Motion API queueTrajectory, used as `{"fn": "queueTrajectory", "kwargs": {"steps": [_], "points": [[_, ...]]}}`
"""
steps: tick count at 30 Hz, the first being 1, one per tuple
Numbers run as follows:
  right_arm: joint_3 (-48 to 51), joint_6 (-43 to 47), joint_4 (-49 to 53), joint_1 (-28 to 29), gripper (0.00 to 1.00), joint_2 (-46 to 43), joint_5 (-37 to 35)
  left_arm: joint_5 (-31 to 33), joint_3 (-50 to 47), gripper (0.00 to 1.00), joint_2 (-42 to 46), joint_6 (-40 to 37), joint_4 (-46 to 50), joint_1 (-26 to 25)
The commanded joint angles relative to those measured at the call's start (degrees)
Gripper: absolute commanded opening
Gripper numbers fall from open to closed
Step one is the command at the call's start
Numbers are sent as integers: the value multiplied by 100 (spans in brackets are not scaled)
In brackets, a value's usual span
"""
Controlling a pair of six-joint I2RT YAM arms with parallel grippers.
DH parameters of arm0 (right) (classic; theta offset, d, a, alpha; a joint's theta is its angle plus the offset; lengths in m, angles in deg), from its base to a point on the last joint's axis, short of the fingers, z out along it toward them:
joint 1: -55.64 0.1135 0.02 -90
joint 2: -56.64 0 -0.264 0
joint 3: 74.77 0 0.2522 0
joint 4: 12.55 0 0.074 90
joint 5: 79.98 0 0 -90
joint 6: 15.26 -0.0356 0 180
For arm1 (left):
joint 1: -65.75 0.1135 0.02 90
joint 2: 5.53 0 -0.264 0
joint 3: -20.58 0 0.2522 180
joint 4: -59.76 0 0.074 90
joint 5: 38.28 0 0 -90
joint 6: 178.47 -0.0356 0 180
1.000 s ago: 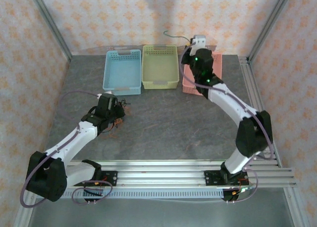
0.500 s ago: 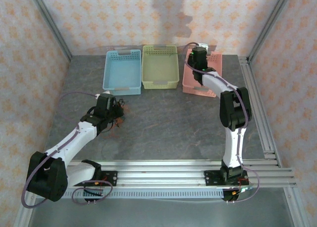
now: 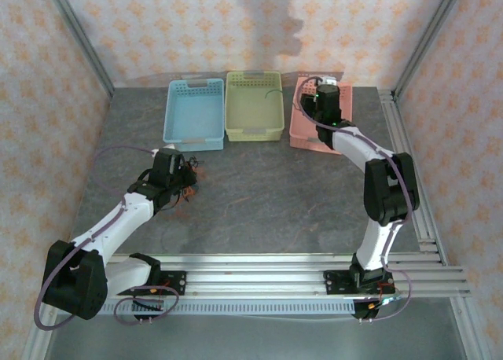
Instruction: Untangle the cables
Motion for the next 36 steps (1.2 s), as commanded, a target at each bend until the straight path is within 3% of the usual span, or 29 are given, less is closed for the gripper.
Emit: {"fn": "queueTrajectory", "kwargs": {"steps": [1,10,18,29,36], "points": [[-679,627,387,-9,50,483,1171,36,-25,0,37,58,-122,64],[-3128,1425,2421,-114,56,2045,1709,-26,-74,0,83,55,-164,74],[-4356,1781,3490,-149,55,2917,1733,-36,-83,0,83,64,-175,82],[-4488,1869,3665,-192,41,3161,1843,-46,-74,0,78,60,-180,94],[-4615,1869,3652,-185,16,3260,1832,-49,-76,0,74,59,-180,99]]}}
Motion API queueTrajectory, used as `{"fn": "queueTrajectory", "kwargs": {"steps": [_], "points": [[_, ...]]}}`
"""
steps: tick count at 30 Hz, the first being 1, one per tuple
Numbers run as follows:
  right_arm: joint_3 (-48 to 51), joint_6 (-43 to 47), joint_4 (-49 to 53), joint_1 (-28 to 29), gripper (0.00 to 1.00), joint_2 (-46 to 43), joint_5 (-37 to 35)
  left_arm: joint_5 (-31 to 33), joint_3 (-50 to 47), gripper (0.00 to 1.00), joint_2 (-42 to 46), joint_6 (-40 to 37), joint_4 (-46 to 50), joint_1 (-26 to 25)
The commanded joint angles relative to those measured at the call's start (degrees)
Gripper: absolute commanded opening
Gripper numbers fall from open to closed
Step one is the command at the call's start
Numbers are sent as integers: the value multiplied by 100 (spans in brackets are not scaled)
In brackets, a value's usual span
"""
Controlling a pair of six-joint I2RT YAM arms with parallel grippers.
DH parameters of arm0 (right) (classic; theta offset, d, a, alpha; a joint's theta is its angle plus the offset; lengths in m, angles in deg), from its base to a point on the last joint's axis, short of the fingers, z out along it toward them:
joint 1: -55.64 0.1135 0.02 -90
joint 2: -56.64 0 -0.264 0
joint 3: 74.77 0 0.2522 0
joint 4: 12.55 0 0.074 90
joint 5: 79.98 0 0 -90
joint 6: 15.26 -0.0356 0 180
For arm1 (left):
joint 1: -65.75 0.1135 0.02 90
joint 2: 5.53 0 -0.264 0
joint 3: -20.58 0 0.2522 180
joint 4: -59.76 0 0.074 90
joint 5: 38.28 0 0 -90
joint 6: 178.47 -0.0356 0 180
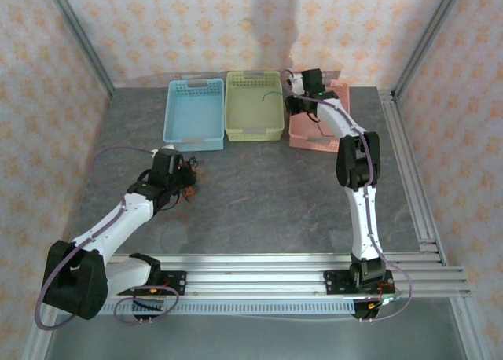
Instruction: Untangle the cables
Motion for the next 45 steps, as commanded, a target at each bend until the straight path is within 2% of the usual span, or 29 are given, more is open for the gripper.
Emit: {"fn": "queueTrajectory", "kwargs": {"steps": [1,5,10,18,23,32,34,37,38,45], "points": [[-165,98,115,-16,14,87,34,-26,-32,0,67,59,-95,62],[208,35,-355,-17,6,-206,-106,-26,-31,0,58,63,-96,71],[663,-343,-928,-88,2,-585,118,-35,-23,0,55,67,-87,70],[1001,-1185,-1482,-372,0,-850,377,-36,-31,0,65,67,-90,80],[1329,-2266,-2247,-674,0,-826,1047,-35,-21,0,47,67,-91,80],[1496,-2655,-2471,-689,0,-676,1280,-35,-28,0,48,68,-93,78],[1501,-2728,-2484,-689,3,-658,1332,-35,-22,0,48,67,-96,84],[1489,-2886,-2510,-705,16,-614,1377,-35,-21,0,48,67,-97,84],[1500,-2964,-2532,-711,18,-600,1340,-35,-24,0,40,67,-92,88],[1574,-3353,-2763,-742,17,-515,1375,-44,-5,0,5,68,-78,83]]}}
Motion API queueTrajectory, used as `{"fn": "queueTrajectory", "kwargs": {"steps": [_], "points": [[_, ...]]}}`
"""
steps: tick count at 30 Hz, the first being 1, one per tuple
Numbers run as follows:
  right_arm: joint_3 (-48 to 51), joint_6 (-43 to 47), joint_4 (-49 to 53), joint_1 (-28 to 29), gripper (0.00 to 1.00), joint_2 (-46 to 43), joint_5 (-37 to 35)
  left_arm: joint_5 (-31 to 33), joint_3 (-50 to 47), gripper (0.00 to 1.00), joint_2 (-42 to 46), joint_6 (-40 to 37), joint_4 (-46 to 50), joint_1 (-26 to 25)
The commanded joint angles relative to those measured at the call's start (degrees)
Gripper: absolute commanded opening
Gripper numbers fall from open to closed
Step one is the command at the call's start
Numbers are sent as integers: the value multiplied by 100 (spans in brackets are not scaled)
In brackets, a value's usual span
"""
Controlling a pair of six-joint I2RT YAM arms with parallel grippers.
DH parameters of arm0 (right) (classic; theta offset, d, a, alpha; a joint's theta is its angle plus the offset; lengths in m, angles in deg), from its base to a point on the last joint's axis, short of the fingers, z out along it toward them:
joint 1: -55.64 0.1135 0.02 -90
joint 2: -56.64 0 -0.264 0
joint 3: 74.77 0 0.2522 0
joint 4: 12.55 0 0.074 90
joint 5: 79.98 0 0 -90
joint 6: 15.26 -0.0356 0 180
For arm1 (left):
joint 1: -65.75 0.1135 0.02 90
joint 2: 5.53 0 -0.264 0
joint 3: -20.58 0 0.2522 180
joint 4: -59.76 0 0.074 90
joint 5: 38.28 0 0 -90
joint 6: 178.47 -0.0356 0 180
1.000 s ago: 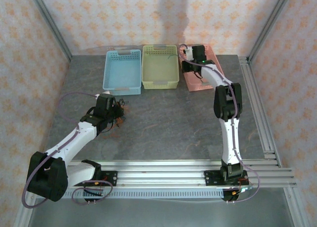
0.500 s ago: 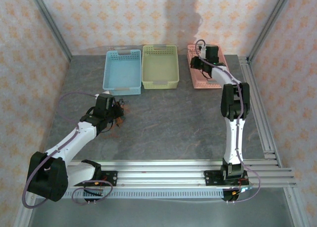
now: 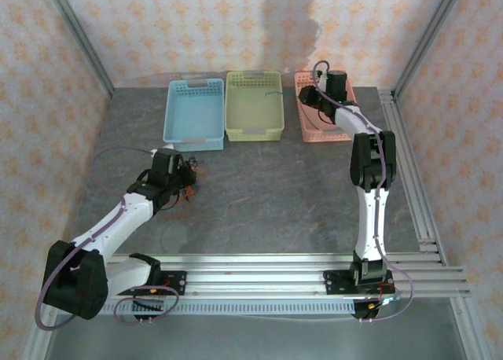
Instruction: Untangle the cables
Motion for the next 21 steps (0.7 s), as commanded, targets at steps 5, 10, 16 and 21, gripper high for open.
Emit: {"fn": "queueTrajectory", "kwargs": {"steps": [5,10,16,21], "points": [[-35,-227,-160,-18,20,162,104,-8,23,0,-21,67,-61,47],[20,184,-256,-14,50,156,292,-32,26,0,-44,67,-57,51],[-169,675,26,-18,56,299,262,-42,49,0,-64,67,-48,51],[-244,573,-55,0,51,439,556,-42,41,0,-69,71,-43,46]]}}
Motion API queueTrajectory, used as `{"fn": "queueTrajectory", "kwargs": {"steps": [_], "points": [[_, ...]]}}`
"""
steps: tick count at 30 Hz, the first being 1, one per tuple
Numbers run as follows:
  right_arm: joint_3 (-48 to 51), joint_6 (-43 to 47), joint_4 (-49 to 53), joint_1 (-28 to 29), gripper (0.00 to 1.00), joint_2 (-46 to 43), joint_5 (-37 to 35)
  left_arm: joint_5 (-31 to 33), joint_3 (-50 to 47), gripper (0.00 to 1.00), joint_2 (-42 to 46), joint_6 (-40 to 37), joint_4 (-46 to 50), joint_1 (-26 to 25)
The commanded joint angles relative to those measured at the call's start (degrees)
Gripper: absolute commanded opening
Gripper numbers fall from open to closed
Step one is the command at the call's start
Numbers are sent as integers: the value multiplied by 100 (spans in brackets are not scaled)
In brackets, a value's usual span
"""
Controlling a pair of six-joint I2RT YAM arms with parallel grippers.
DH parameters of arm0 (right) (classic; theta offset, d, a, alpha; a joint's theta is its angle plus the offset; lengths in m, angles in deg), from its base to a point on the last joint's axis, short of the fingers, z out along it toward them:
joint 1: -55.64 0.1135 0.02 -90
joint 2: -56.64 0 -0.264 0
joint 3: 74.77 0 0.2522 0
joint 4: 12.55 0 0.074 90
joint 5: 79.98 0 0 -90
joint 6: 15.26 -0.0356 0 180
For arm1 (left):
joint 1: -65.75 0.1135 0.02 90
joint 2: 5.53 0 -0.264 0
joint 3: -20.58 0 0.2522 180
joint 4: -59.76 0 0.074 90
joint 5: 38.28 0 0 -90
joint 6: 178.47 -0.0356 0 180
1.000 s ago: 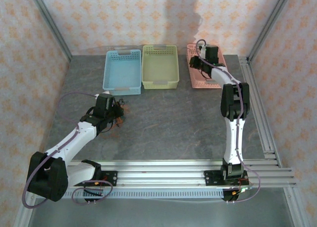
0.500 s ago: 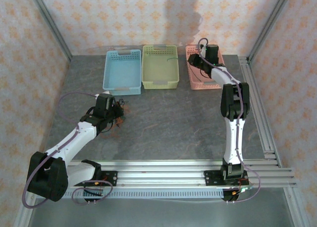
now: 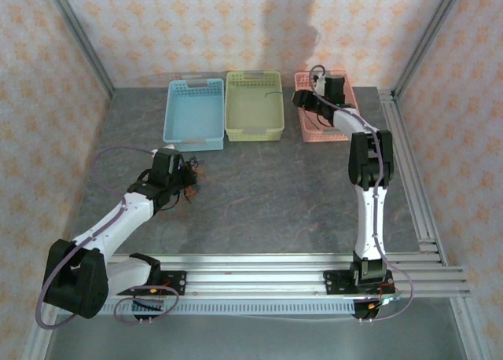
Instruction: Untangle the cables
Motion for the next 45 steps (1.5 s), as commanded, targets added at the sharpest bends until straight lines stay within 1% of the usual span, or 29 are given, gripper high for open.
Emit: {"fn": "queueTrajectory", "kwargs": {"steps": [1,2,7,9,11,15,21,23,24,29,31,33,34,45], "points": [[-250,64,-6,6,50,181,245,26,42,0,-21,67,-48,47],[-284,15,5,-4,48,216,264,26,40,0,-21,67,-46,51],[-311,-213,-146,0,29,249,334,40,22,0,14,80,-55,47],[-283,-325,-269,-1,25,232,412,37,18,0,14,76,-55,49],[-257,-438,-385,-3,24,208,471,43,21,0,5,76,-61,51],[-148,-638,-612,0,27,135,457,44,14,0,14,76,-56,51],[-126,-1040,-944,0,28,169,666,39,30,0,1,80,-46,49],[-107,-1126,-1017,0,35,195,667,44,21,0,6,76,-50,50],[-99,-1131,-1028,0,36,207,663,44,18,0,13,78,-50,43],[-91,-1125,-1020,0,36,271,663,44,20,0,14,78,-52,51],[-80,-1152,-1056,0,32,293,679,44,20,0,14,78,-51,45],[-78,-1177,-1105,0,19,323,733,44,19,0,14,85,-53,43],[-80,-1208,-1138,0,15,353,779,51,16,0,14,84,-49,50],[4,-1203,-1188,-9,3,323,588,52,9,0,23,85,-63,51]]}}
